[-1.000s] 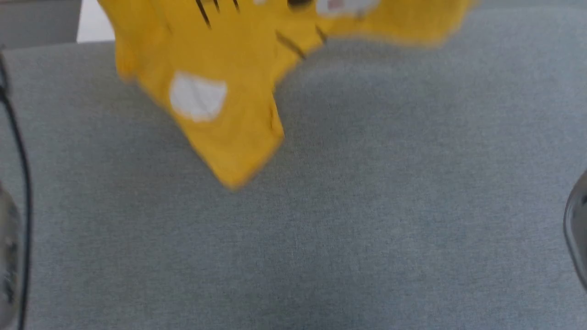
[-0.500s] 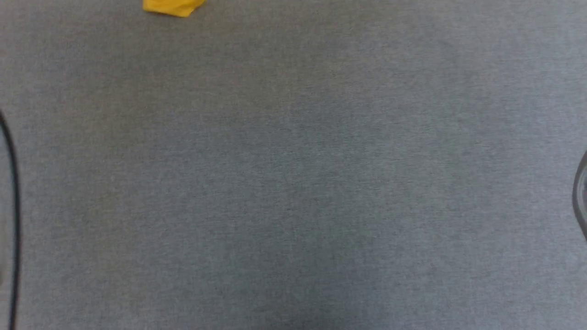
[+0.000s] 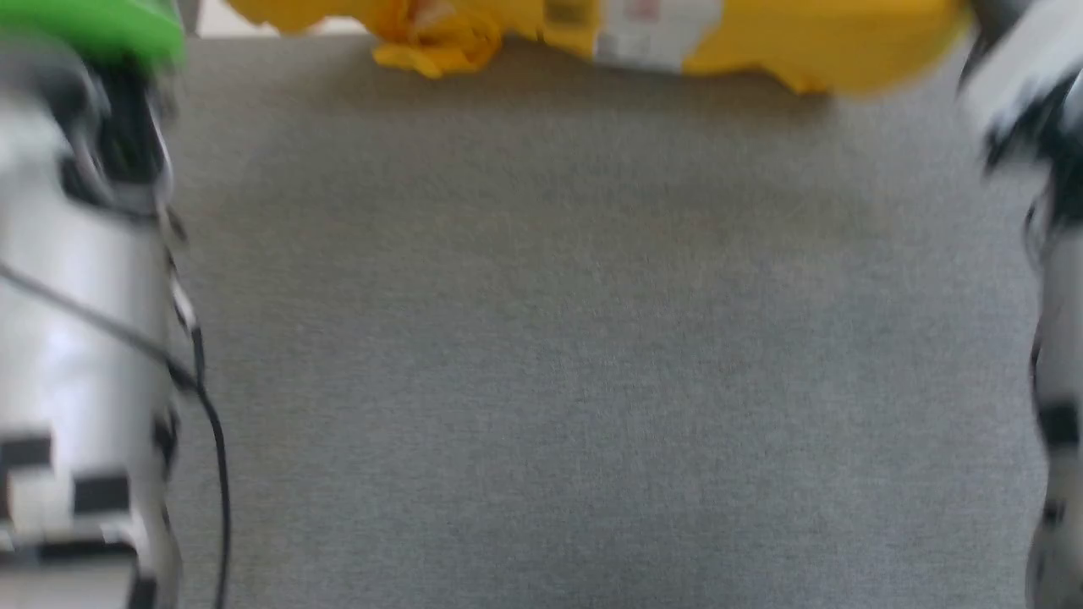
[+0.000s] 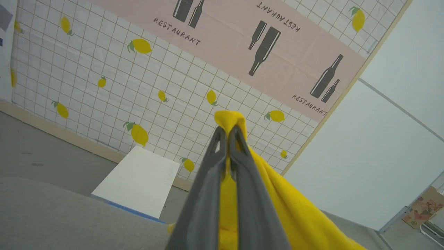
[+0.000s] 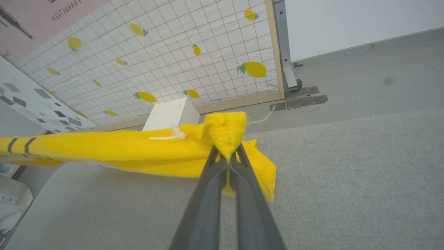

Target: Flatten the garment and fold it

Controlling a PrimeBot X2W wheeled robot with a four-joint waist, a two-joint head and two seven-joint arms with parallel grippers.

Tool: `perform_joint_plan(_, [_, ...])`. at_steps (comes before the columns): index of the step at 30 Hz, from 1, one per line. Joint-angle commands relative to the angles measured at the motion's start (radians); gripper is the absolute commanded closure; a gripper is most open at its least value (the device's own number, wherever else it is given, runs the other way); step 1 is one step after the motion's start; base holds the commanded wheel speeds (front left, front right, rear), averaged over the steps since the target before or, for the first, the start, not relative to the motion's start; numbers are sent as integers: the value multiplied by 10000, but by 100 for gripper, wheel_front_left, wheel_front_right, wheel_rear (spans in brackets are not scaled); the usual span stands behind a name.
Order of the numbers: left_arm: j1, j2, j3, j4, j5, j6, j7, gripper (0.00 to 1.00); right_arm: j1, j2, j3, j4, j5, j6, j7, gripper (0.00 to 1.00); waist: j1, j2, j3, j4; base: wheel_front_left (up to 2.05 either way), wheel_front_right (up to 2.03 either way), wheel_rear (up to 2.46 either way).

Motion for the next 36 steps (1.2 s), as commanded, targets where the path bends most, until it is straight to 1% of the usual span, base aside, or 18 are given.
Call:
perform_joint_plan(1, [831, -12, 115, -274, -128, 27, -70, 100, 774, -160, 194, -243, 231, 35, -95, 100, 0, 0, -1670, 535, 0, 0, 0])
perform_joint_plan(4, [2898, -78, 148, -1094, -205, 280, -12, 100, 2698, -262, 446, -719, 784, 35, -249, 100, 0, 0, -2427, 592, 0, 0, 0])
perform_joint_plan(7, [4913, -147, 128, -1984, -245, 701, 256, 100, 4427, -294, 593, -1171, 1128, 35, -175, 100, 0, 0, -2944, 585, 0, 0, 0])
perform_joint_plan(11, [7628, -371, 98, -3076, -304, 1559, 732, 100, 6502, -198, 454, -1619, 1541, 35, 115, 100, 0, 0, -3337, 558, 0, 0, 0])
perform_joint_plan(14, [9501, -532, -78, -3620, -306, 2056, 1115, 100, 7798, -301, 461, -1918, 1343, 35, 171, 100, 0, 0, -3494, 502, 0, 0, 0])
perform_joint_plan(18, [11361, -595, -358, -4128, -350, 2489, 1715, 100, 9184, -339, 351, -2239, 1006, 35, 250, 100, 0, 0, -3599, 502, 0, 0, 0])
perform_joint_plan(19, [11803, -600, -371, -4262, -425, 2606, 1893, 100, 9526, -356, 344, -2311, 900, 35, 381, 100, 0, 0, -3608, 491, 0, 0, 0])
perform_joint_plan(23, [13213, -616, -325, -4729, -962, 2820, 2635, 100, 10565, -534, 425, -2480, 523, 35, 1281, 100, 0, 0, -3624, 392, 0, 0, 0])
perform_joint_plan(27, [14098, -488, -332, -5294, -1238, 2978, 3198, 100, 10915, -410, 236, -2764, 459, 35, 1901, 100, 0, 0, -3560, 274, 0, 0, 0])
perform_joint_plan(29, [14103, -477, -208, -5781, -1282, 2867, 3016, 100, 10877, -339, 133, -3025, 444, 35, 1968, 100, 0, 0, -3510, 254, 0, 0, 0])
perform_joint_plan(32, [13640, -342, -202, -6455, -1082, 2677, 2774, 100, 10590, -267, 64, -3342, 399, 35, 1964, 100, 0, 0, -3412, 234, 0, 0, 0])
perform_joint_plan(36, [12420, -8, -450, -6875, -681, 2500, 2903, 100, 9851, -256, 42, -3566, 83, 35, 2079, 100, 0, 0, -3076, 177, 0, 0, 0])
